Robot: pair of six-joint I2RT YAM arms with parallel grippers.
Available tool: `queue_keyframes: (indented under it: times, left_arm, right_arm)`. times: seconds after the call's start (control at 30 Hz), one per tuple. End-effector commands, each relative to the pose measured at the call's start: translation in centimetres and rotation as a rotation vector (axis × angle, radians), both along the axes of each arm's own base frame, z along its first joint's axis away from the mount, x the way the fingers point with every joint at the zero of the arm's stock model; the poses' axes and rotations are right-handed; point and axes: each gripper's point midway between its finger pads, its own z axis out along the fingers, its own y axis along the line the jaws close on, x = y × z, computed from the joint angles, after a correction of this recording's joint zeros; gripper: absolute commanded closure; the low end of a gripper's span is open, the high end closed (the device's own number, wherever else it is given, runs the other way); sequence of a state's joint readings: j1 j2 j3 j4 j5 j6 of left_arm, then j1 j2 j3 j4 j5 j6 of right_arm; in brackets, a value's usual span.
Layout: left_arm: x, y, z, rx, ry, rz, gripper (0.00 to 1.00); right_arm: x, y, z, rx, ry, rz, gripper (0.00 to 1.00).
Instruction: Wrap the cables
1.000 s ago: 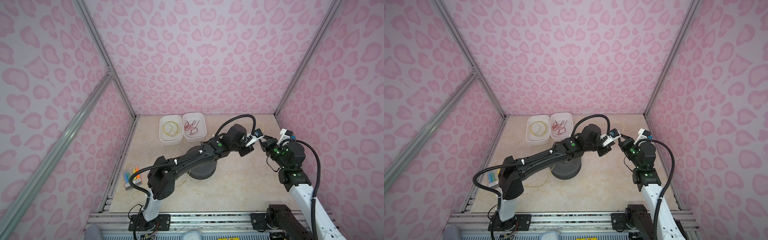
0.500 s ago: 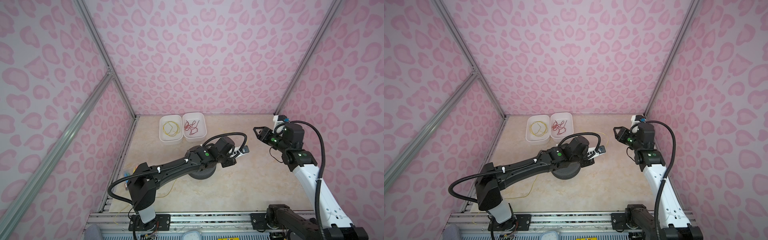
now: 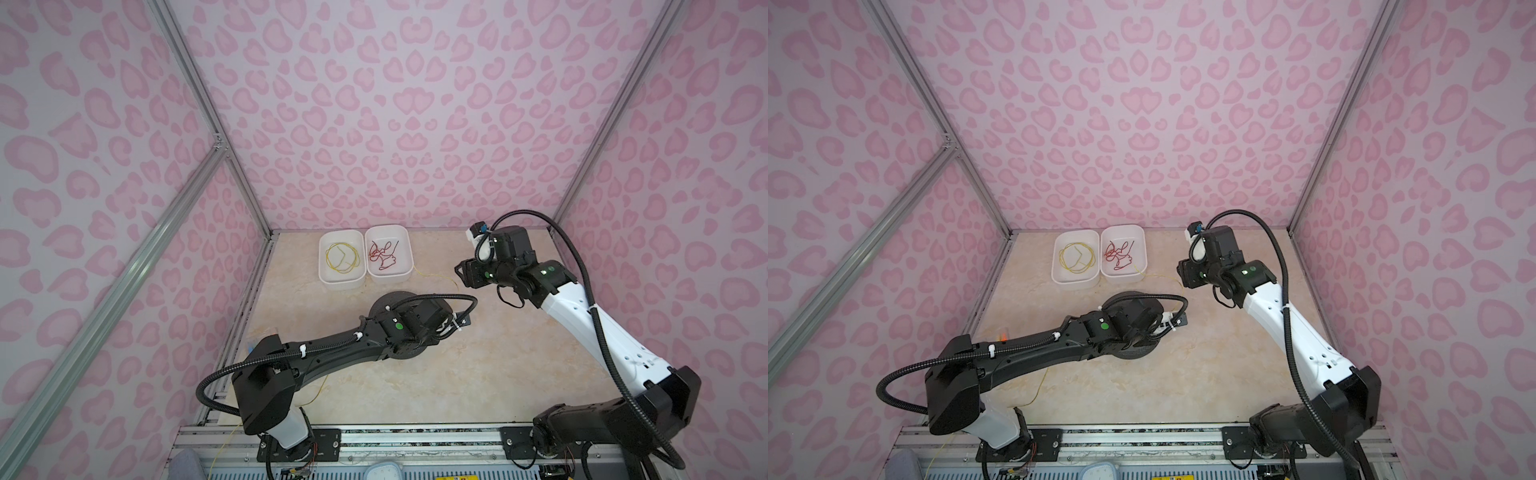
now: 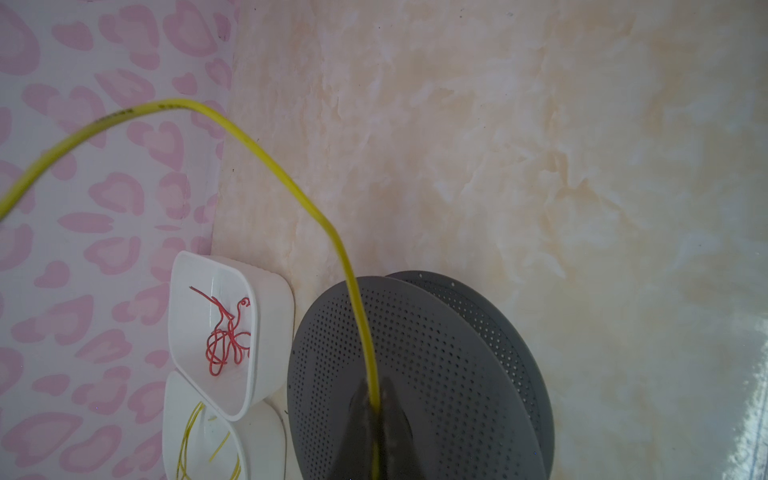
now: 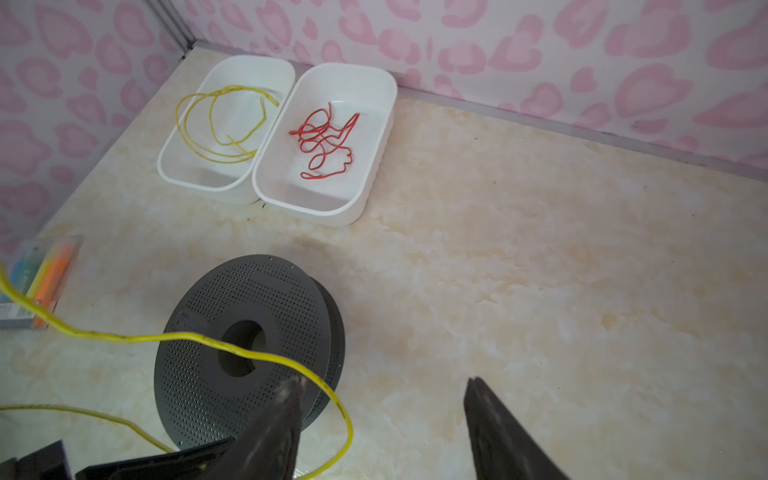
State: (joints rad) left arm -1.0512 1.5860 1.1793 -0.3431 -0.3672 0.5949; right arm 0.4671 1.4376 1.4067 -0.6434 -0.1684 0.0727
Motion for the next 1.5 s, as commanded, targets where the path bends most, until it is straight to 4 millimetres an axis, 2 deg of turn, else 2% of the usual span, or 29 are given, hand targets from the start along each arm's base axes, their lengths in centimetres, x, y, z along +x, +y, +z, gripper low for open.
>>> queue_keyframes:
  times: [0.0,0.17,0.3,0.4,0.43,0.47,0.53,0.67,0.77,0.87,0.93,1.0,1.17,1.3,1.47]
  left_arm:
    - [-0.5,-0.5,1.1,-0.057,0.004,-0.027,0.96]
    - [-0.8,-0.4,0.7,-0.036,0.02,-0.04,0.96]
    - [-0.8,-0.6,0.5,-0.037,0.03,-0.039,0.96]
    - [-0.9,-0.8,0.4,-0.04,0.041,-0.044,0.96]
    - [-0.9,-0.8,0.3,-0.038,0.042,-0.044,0.97]
    - [-0.8,-0.8,0.4,-0.038,0.041,-0.04,0.96]
    - [-0.8,-0.9,0.4,-0.036,0.043,-0.042,0.96]
    - [-0.8,-1.1,0.2,-0.033,0.052,-0.043,0.96]
    - [-0.8,-1.2,0.2,-0.033,0.057,-0.044,0.96]
    - [-0.8,-1.2,0.3,-0.036,0.056,-0.044,0.96]
    - [-0.8,-1.2,0.5,-0.04,0.054,-0.044,0.96]
    - [-0.9,-1.1,0.4,-0.038,0.055,-0.044,0.96]
    - [-0.9,-1.1,0.3,-0.034,0.056,-0.04,0.96]
    - [-0.8,-1.1,0.4,-0.038,0.054,-0.039,0.96]
    - [-0.6,-1.2,0.5,-0.049,0.046,-0.027,0.97]
  right_arm:
    - [-0.5,2.0,-1.8,-0.104,0.042,0.13,0.34]
    - [-0.3,3.8,-1.8,-0.13,0.036,0.182,0.33]
    - [-0.4,3.4,-1.7,-0.139,0.02,0.167,0.35]
    - [-0.6,2.5,-0.3,-0.131,-0.015,0.125,0.35]
    - [-0.8,2.6,0.8,-0.109,-0.043,0.131,0.36]
    - [-1.5,2.6,0.0,-0.103,-0.032,0.147,0.37]
    - [-2.3,3.2,0.1,-0.068,-0.02,0.19,0.37]
    - [-3.2,4.3,-1.6,-0.1,0.02,0.247,0.35]
    - [-2.7,4.7,-2.7,-0.14,0.032,0.245,0.34]
    - [-1.1,4.4,-2.8,-0.165,0.009,0.187,0.36]
    - [-0.1,4.1,-2.6,-0.182,-0.015,0.142,0.39]
    - [1.0,3.2,-2.3,-0.199,-0.036,0.065,0.49]
    - [2.7,1.9,0.1,-0.084,-0.103,-0.056,0.88]
    - [3.5,0.6,1.3,0.03,-0.116,-0.121,1.0]
    - [4.0,-2.5,2.4,0.259,-0.121,-0.235,1.0]
